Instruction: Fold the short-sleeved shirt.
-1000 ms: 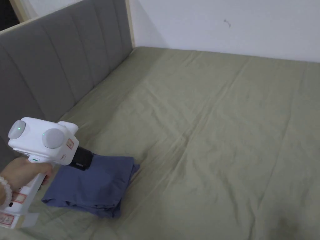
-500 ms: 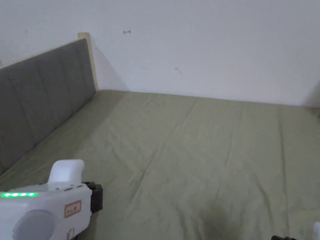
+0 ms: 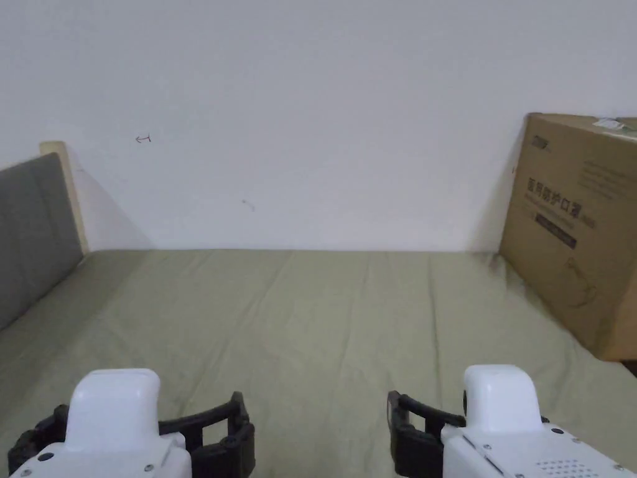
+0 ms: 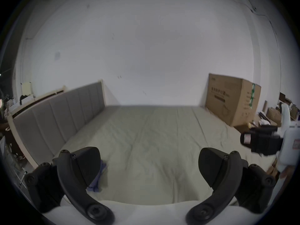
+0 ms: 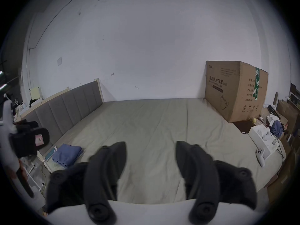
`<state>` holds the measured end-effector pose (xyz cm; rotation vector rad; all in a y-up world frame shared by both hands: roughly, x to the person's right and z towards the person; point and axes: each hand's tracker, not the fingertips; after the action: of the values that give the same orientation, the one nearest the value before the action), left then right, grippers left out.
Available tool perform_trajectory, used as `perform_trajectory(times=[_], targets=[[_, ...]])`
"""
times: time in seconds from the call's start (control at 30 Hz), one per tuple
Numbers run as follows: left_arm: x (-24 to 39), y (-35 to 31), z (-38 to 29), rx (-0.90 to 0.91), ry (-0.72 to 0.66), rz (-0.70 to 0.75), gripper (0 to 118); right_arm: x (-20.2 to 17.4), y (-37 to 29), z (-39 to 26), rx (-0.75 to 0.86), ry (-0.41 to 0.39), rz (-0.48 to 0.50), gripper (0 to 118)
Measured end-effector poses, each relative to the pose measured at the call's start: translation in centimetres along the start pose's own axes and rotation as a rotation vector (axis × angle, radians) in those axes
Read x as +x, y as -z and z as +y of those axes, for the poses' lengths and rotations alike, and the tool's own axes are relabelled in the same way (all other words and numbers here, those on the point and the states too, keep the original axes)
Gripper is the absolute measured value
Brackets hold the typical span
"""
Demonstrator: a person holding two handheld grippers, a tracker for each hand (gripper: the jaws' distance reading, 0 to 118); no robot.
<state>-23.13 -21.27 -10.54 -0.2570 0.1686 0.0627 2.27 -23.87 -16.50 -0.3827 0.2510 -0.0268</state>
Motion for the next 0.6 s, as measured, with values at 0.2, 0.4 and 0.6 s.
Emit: perform_trajectory(times=[0.2,0.4,0.6], targets=[[0.4,-1.9,1.2,0.127,0.034,0.001,118,0.1,-2.6,1.2,0.125,-0.007,-0.006,118],[0.9,-1.9,1.5,0.089,0.105,0.017,118,0.5,-2.9,2.0,0.141,0.011,-0.022,118],[1.0,-2.9,2.5,0.023,-0.026,-0.071,118,0.5,-3.0,2.0,0.130,-0.003,-0.044,118]])
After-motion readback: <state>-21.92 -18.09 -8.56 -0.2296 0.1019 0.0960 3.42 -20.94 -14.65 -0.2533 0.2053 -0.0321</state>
